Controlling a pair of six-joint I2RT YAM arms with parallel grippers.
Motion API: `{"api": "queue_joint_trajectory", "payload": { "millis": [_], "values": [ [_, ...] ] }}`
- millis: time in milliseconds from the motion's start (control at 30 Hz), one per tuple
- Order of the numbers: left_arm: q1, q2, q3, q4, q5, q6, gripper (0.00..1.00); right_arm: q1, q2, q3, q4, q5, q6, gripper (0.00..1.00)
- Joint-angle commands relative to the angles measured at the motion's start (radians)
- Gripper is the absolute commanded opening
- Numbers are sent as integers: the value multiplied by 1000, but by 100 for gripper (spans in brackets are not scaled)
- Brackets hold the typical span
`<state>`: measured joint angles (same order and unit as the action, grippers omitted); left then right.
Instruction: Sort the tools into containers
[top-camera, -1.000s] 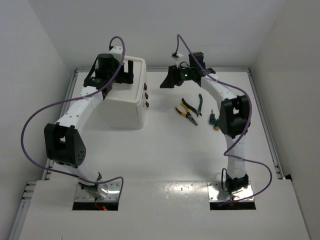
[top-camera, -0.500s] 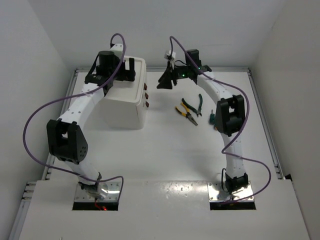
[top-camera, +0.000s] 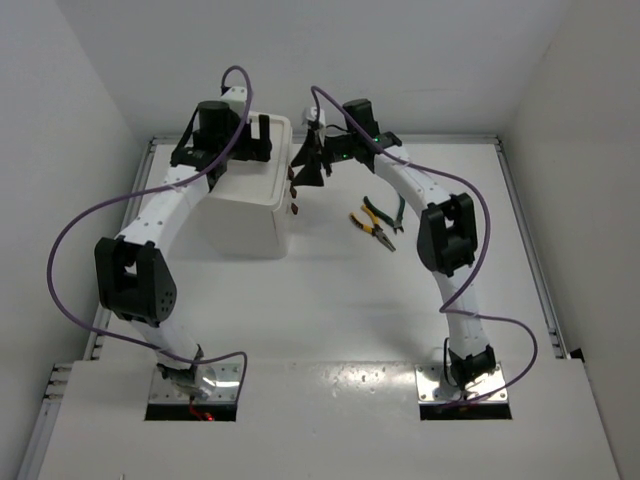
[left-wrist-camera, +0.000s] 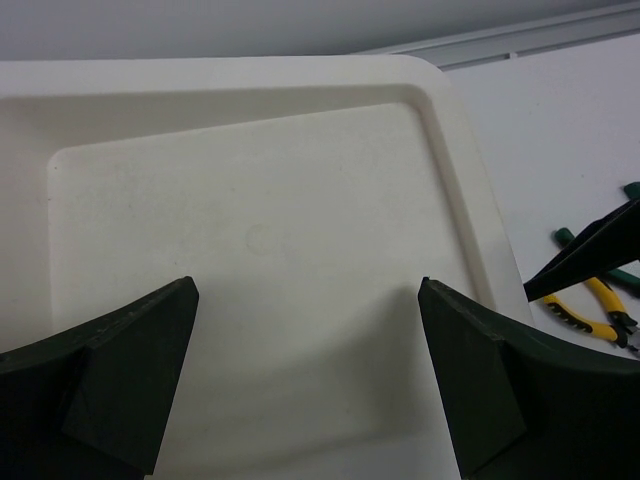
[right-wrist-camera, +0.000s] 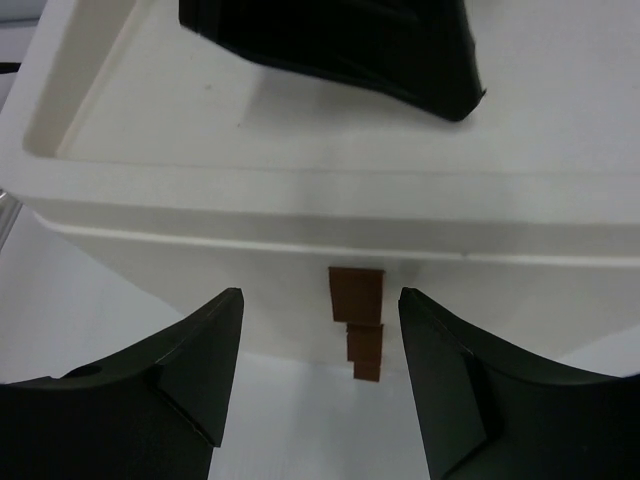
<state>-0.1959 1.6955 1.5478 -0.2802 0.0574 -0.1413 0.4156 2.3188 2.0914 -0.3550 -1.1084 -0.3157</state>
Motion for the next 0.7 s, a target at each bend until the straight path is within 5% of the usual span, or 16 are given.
{"api": "queue_joint_trajectory", "payload": {
  "millis": [0,433,667],
  "values": [
    [6,66,-31,-178,41,-53,100,0,28,76,76,-35,1,65],
    [6,75,-31,-178,50,-53,100,9,71,107,117,15,39,61],
    [6,84,-31,-178,50,-53,100,28,80,94,208,82,159,46]
  ]
}}
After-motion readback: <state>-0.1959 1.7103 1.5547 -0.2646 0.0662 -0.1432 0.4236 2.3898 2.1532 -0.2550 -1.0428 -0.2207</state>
